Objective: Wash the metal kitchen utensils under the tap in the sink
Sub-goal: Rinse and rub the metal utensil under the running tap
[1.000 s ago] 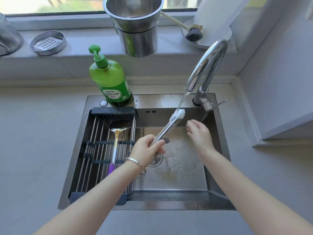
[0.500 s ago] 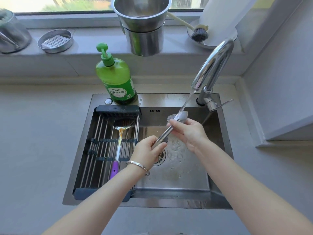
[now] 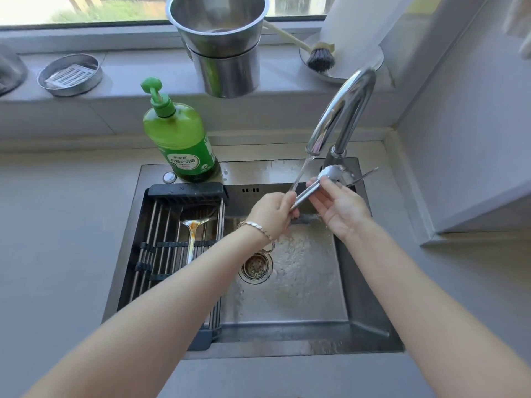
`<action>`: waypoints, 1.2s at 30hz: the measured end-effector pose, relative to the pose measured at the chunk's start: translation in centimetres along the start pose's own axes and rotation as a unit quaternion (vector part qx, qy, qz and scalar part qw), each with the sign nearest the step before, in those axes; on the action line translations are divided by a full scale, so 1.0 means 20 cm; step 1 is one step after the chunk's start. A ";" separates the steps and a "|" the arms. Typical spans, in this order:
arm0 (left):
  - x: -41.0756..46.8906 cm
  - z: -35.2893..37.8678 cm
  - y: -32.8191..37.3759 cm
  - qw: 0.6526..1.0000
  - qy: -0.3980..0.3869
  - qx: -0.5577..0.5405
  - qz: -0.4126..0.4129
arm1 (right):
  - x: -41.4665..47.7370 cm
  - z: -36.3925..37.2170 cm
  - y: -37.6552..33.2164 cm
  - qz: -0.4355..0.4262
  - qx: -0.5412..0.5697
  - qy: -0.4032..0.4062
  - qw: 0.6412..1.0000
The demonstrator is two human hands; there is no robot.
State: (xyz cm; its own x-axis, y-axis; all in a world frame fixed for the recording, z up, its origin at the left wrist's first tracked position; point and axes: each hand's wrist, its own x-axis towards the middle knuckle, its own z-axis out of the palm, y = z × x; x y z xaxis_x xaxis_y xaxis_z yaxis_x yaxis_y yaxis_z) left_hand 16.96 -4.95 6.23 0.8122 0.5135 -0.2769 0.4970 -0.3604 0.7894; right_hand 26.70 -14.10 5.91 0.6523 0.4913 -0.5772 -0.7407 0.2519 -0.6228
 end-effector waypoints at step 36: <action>-0.09 0.03 -0.21 0.869 0.218 0.304 0.325 | -0.06 -0.06 0.01 -0.090 -0.182 -0.022 0.979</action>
State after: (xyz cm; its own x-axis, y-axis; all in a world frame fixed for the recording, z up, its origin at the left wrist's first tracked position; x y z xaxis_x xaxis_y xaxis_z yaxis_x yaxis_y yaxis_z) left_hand 13.51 -4.80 3.11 0.8548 0.2452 0.4573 0.1527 -0.9612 0.2299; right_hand 25.91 -15.57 5.84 0.7540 0.5028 -0.4227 -0.5032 0.0284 -0.8637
